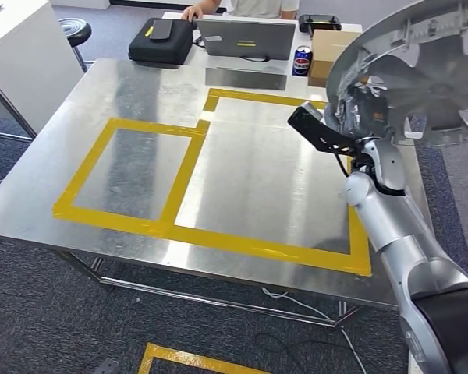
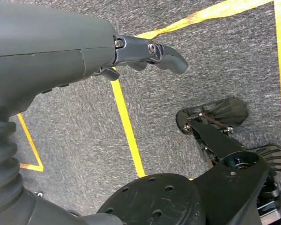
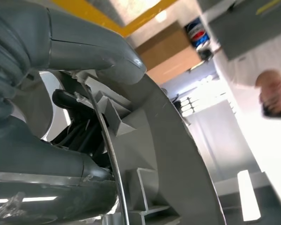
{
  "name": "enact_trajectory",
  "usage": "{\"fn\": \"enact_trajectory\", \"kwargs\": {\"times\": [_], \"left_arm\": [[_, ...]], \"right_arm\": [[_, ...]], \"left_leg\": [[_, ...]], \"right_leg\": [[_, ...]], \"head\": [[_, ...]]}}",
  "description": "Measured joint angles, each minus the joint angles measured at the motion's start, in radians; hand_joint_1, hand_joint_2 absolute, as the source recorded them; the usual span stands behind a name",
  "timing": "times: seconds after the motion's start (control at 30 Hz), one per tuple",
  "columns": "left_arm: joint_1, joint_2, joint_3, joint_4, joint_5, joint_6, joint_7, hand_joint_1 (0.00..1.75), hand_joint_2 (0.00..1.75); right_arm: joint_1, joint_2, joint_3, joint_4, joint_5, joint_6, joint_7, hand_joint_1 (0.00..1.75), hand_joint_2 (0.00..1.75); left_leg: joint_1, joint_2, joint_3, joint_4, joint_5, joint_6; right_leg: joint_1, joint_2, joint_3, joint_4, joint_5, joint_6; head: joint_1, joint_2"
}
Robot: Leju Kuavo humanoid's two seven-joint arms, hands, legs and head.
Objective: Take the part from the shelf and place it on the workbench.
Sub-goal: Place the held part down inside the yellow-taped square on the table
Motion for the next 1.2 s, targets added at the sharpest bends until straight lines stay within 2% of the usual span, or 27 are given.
{"fn": "enact_trajectory", "kwargs": {"times": [0.13,0.3,0.5,0.63,0.7,0.9,1.2], "left_arm": [[0.002,0.0,-0.002,0.0,-0.01,0.007,0.0,0.0,1.75],[0.001,0.003,-0.007,0.0,-0.011,0.011,0.002,0.0,1.75],[0.001,0.004,-0.007,0.0,-0.007,0.013,0.003,0.0,1.75],[0.001,0.004,-0.007,0.0,-0.006,0.014,0.005,0.0,1.75],[0.001,0.004,-0.007,0.0,-0.006,0.013,0.008,0.0,1.75],[0.001,0.004,-0.007,0.0,-0.011,0.007,0.012,0.0,1.75],[0.001,0.005,-0.007,0.0,-0.016,0.002,0.01,0.0,1.75]], "right_arm": [[-0.029,0.034,0.049,0.034,-0.013,0.083,0.006,1.75,1.75],[-0.064,0.07,0.061,0.065,-0.039,0.191,0.036,1.75,1.75],[-0.099,0.09,0.071,0.088,-0.045,0.245,0.063,1.75,1.75],[-0.121,0.098,0.077,0.107,-0.05,0.316,0.097,1.75,1.75],[-0.139,0.105,0.082,0.124,-0.056,0.385,0.115,1.75,1.75],[-0.189,0.124,0.108,0.189,-0.074,0.67,0.125,1.75,1.75],[-0.219,0.14,0.134,0.226,-0.08,0.705,0.124,1.75,1.75]], "left_leg": [[0.0,-0.001,-0.001,0.0,0.0,0.0],[0.0,0.0,0.0,0.0,0.0,0.0],[0.0,-0.001,-0.001,0.0,0.0,0.0],[0.0,0.0,-0.001,0.0,0.0,0.0],[0.0,0.0,-0.001,0.0,0.0,0.0],[0.0,0.0,-0.001,0.0,0.0,0.0],[0.0,0.0,-0.001,0.0,0.0,0.0]], "right_leg": [[0.0,-0.001,0.0,0.0,0.0,0.0],[0.0,0.0,0.0,0.0,0.001,-0.001],[0.0,0.0,0.0,-0.001,0.001,-0.001],[0.0,0.0,0.0,-0.001,0.001,-0.001],[0.0,0.0,0.0,-0.001,0.001,-0.001],[0.0,0.0,0.0,-0.001,0.001,-0.001],[0.001,0.0,0.0,-0.001,0.001,-0.001]], "head": [[0.0,0.0],[0.0,0.0],[0.0,0.0],[0.0,0.0],[0.0,0.0],[0.0,0.0],[0.0,0.0]]}}
